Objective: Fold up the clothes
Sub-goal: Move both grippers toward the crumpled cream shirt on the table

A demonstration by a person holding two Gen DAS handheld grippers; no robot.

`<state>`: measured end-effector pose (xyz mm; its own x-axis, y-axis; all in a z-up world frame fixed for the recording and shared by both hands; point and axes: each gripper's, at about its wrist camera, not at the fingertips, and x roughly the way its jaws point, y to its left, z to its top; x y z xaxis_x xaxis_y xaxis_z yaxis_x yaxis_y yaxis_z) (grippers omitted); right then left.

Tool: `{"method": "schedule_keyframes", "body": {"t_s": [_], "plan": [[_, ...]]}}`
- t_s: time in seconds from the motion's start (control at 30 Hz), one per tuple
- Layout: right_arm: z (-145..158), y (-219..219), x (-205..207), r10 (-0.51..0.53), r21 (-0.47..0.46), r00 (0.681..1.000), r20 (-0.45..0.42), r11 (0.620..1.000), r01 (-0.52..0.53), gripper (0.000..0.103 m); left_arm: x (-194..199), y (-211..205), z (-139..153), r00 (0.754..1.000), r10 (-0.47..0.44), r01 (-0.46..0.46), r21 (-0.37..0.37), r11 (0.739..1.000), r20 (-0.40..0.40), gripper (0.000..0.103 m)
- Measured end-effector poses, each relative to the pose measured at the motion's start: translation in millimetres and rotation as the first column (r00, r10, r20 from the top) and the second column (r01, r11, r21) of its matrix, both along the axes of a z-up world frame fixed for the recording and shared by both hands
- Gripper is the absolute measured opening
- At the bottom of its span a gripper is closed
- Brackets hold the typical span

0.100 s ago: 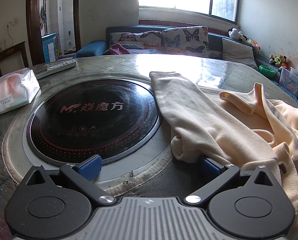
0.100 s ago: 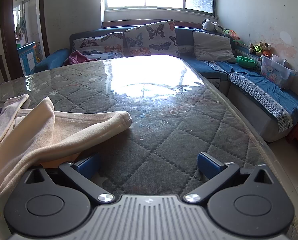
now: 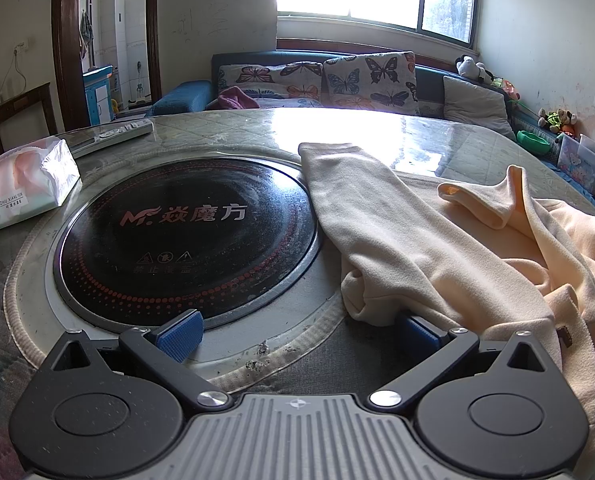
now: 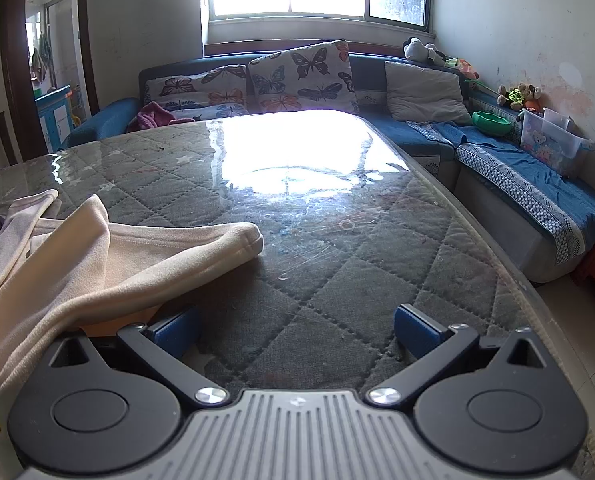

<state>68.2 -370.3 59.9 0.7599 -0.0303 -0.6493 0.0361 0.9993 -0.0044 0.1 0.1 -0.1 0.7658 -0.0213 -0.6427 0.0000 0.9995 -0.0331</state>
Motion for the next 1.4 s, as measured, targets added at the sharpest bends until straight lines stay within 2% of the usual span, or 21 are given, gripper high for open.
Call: {"method": "schedule_keyframes", "body": {"t_s": [0.23, 0.37, 0.47, 0.57, 0.77, 1.1, 1.4], "plan": [[3, -14, -4, 0.022, 0.014, 1.000, 0.005, 1.000, -0.023, 0.103, 0, 2, 1, 1.000, 0.007, -0.007, -0.005, 1.000, -0.013, 0.103], [14, -18, -23, 0.025, -0.018, 0.999, 0.042, 1.000, -0.024, 0.103, -2, 5, 3, 0.999, 0.028, -0.028, 0.001, 1.000, -0.024, 0.103], [26, -24, -35, 0.033, 0.011, 0.998, 0.057, 0.999, -0.033, 0.103, -5, 6, 5, 0.999, 0.043, -0.042, 0.015, 0.999, -0.025, 0.103], [35, -22, -48, 0.055, 0.022, 0.996, 0.069, 0.998, -0.057, 0.103, -10, 6, 9, 0.998, 0.054, -0.054, 0.012, 0.998, -0.025, 0.103], [46, -7, -72, 0.097, -0.015, 0.989, 0.107, 0.995, -0.096, 0.103, -23, 2, 19, 0.998, 0.059, -0.059, 0.026, 0.998, -0.017, 0.103], [46, 19, -102, 0.168, -0.010, 0.982, 0.086, 0.986, -0.167, 0.103, -35, -14, 35, 0.999, 0.030, -0.030, 0.018, 0.999, -0.017, 0.103], [46, 26, -115, 0.188, 0.007, 0.980, 0.071, 0.982, -0.189, 0.103, -40, -24, 45, 1.000, 0.016, -0.016, 0.000, 1.000, -0.018, 0.103]]}}
